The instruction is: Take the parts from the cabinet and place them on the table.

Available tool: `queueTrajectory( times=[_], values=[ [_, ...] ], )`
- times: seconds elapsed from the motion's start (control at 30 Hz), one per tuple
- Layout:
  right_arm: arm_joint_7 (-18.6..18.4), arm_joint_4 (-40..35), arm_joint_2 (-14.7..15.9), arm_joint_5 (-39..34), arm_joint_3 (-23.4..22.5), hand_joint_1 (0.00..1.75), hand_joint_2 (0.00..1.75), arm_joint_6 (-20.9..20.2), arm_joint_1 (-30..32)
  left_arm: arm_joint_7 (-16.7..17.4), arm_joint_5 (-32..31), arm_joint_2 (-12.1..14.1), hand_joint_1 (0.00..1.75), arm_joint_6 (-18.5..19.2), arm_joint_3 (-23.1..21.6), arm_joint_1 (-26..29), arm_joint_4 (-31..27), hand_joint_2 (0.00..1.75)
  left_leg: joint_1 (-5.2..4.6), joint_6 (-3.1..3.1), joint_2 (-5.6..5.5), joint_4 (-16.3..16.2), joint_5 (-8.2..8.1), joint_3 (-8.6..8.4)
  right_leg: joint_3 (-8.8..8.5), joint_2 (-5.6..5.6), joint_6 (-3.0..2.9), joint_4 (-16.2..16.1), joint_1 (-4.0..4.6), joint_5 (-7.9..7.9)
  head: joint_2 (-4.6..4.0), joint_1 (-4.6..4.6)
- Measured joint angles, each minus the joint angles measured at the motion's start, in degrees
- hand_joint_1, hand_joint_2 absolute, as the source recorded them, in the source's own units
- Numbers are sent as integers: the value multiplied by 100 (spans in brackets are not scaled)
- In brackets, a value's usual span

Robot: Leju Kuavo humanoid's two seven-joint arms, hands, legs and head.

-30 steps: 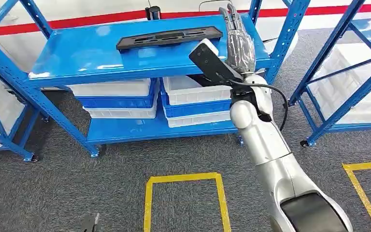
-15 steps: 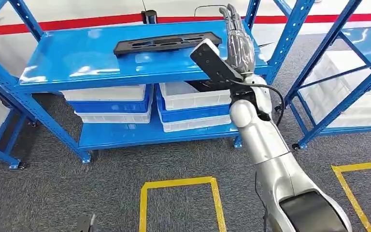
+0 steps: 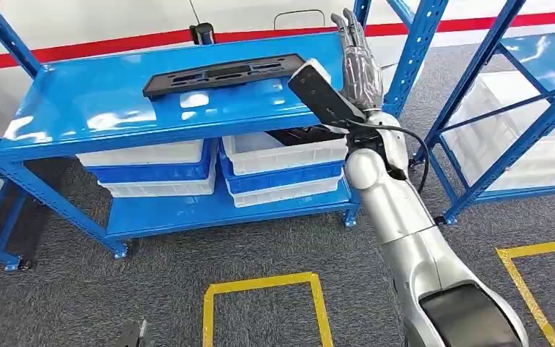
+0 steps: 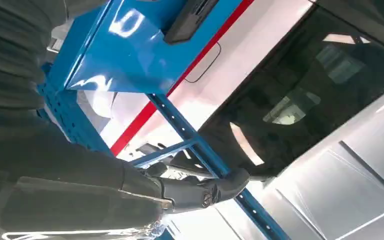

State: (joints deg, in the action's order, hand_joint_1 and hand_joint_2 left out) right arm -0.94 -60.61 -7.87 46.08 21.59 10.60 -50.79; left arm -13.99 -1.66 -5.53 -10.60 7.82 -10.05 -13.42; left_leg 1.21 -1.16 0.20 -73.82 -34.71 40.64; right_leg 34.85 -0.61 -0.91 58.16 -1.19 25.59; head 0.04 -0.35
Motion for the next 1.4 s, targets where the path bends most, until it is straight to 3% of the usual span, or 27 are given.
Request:
queueTrajectory(
  times=[0.07, 0.17, 0.23, 0.33, 0.4, 0.43, 0.5, 0.57, 0.6, 0.67, 0.7, 0.73, 0.77, 0.83, 0.9, 0.93, 0.97, 1.03, 1.07, 1.1, 1.13, 1.2, 1.23, 1.27, 1.33, 1.37, 1.4],
  values=[
    [0, 2, 0, -20, 0, 0, 175, 0, 29, -9, 50, -2, 0, 39, 42, 26, 2, 0, -1, 21, -6, -127, 255, 299, -117, -39, 1, 0, 18, 97, 0, -2],
    [7, 2, 0, -31, 0, 0, 175, 2, 19, -63, 103, 0, 0, 79, 94, 29, 2, 0, -14, 140, -14, 1297, 1364, -121, -413, -57, 32, -7, 40, 302, 0, 4],
    [20, 7, 0, -35, 2, 0, 175, 0, -7, -85, 109, 0, 0, 83, 127, 24, 4, 0, -99, 200, -26, 1533, 1188, -350, -470, -71, 104, -49, 83, 375, 0, 26],
    [28, 4, 4, -44, 0, 0, 175, 0, -7, -96, 120, -2, 0, 83, 138, 16, 5, 0, -118, 285, 0, 1675, 1089, -462, -542, -60, 236, -43, 86, 297, 0, 2],
    [39, 0, 4, -44, 0, 0, 175, 0, -35, -101, 129, -17, 0, 88, 149, 19, 4, 0, -78, 350, -20, 1781, 1048, -666, -301, -18, 276, 406, 73, 295, 0, 15],
    [37, 6, 7, -44, 0, 0, 175, 0, -49, -101, 142, -17, 0, 88, 162, 15, 4, 0, -72, 392, -16, 1787, 1011, -714, -53, -12, 270, 810, 58, 322, 0, 15],
    [37, 13, 7, -44, 2, 0, 175, -4, -35, -101, 162, -20, 0, 85, 175, 21, 6, 0, -65, 404, -26, 1788, 902, -811, 522, -8, 228, 1568, 52, 602, 0, 22],
    [35, 39, 22, -46, 2, 0, 175, -4, -19, -101, 164, -33, 0, 88, 203, 44, 9, 0, -61, 383, -53, 1788, 763, -980, 853, -5, 224, 1704, 31, 787, 0, 24],
    [35, 48, 26, -46, 2, 0, 175, -4, -17, -101, 164, -39, 0, 88, 216, 55, 11, 0, -54, 364, -67, 1788, 685, -1080, 846, -1, 280, 1447, 18, 689, 0, 26],
    [37, 61, 26, -46, 2, 0, 175, -13, -19, -101, 164, -46, 0, 88, 221, 60, 15, 0, -33, 312, -71, 1787, 517, -1299, 656, 32, 477, 596, -14, 192, 0, 26],
    [37, 77, 37, -53, 4, 0, 175, -17, -15, -101, 166, -46, 0, 88, 225, 68, 17, 0, -37, 265, -69, 1800, 412, -1325, 564, 98, 607, 101, -30, -343, 0, 33],
    [43, 127, 52, -81, 7, 0, 175, -24, -28, -103, 171, -39, 0, 88, 236, 60, 33, 0, -58, 232, -61, 1751, 296, -1501, 570, 160, 540, -58, 14, -536, 2, 40],
    [50, 142, 41, -94, 20, 0, 175, -35, -34, -118, 171, -37, 0, 90, 238, 57, 33, 0, -81, 181, -56, 1833, 245, -1469, 418, 133, 340, -20, 64, -462, 0, 74],
    [57, 142, 37, -142, 13, 0, 175, -16, -90, -127, 173, -31, 0, 90, 243, 63, 33, 0, -77, 117, -28, 1787, 316, -1578, 382, 96, 210, -62, 19, -428, 0, 65],
    [61, 142, 2, -153, 17, 0, 175, -4, -144, -135, 173, -13, 0, 85, 256, 43, 33, 0, -45, 79, -32, 1228, 511, -1275, 230, 65, 88, -80, -20, -353, 0, 46],
    [66, 142, -18, -153, 22, 0, 175, -2, -152, -133, 168, -20, 0, 83, 260, 31, 35, 0, -40, 64, -33, 713, 592, -949, 157, 59, 13, -91, -11, -296, 2, 26],
    [68, 144, -28, -157, 30, 0, 175, 0, -137, -133, 169, -22, 0, 83, 264, 30, 35, 0, -40, 39, -36, 290, 455, -615, 90, 50, 1, -101, -5, -226, 0, 22],
    [68, 151, -31, -164, 31, 0, 175, 2, -100, -133, 171, -20, 0, 81, 271, 58, 37, 0, -41, 17, -35, -99, -146, -121, -54, 19, -15, -101, 10, -92, 2, 11],
    [68, 159, -31, -166, 31, 0, 175, 2, -82, -133, 171, -20, 0, 81, 273, 74, 37, 0, -41, 24, -34, -59, -341, 32, -159, 3, -15, -101, 16, -12, 0, 20],
    [68, 160, -31, -168, 33, 0, 175, 2, -70, -133, 171, -17, 0, 79, 275, 84, 42, 0, -43, 45, -34, 129, -318, 86, -267, -5, -15, -100, 30, 67, 0, 13],
    [61, 162, -33, -168, 44, 0, 175, 2, -65, -136, 171, -17, 0, 70, 278, 88, 42, 0, -50, 78, -35, 460, -107, 60, -380, -9, -9, -102, 44, 139, 0, 17],
    [50, 162, -35, -171, 63, 0, 175, 2, -66, -166, 171, -11, 0, 39, 295, 94, 44, 0, -99, 228, -34, 1332, 866, -107, -540, -8, -5, -120, 61, 282, 0, 20],
    [48, 170, -37, -171, 68, 0, 175, 2, -67, -181, 171, -2, 0, 37, 306, 101, 46, 0, -168, 277, -70, 1566, 1136, -93, -633, -32, 34, -108, 106, 355, 0, 26],
    [40, 175, -46, -177, 85, 0, 175, 2, -68, -188, 171, 7, 0, 31, 306, 100, 44, 0, -173, 332, -150, 1517, 929, -128, -645, -84, 75, -124, 102, 402, 0, 19],
    [33, 173, -59, -184, 98, 0, 175, 7, -86, -190, 171, 11, 0, 7, 308, 97, 46, 0, -181, 352, -164, 1536, 1095, -246, -672, -111, 119, -130, 129, 469, 0, 20],
    [33, 164, -66, -192, 105, 0, 175, 7, -118, -158, 166, -2, 0, -37, 310, 93, 46, 0, -150, 366, -158, 1599, 1286, -340, -732, -126, 171, -129, 207, 538, 2, 21],
    [28, 140, -64, -206, 109, 0, 175, 7, -111, -42, 153, -9, 0, -95, 315, 86, 46, 0, -115, 355, -126, 1636, 1293, -407, -764, -69, 176, 9, 166, 603, 0, 17]
  ],
)
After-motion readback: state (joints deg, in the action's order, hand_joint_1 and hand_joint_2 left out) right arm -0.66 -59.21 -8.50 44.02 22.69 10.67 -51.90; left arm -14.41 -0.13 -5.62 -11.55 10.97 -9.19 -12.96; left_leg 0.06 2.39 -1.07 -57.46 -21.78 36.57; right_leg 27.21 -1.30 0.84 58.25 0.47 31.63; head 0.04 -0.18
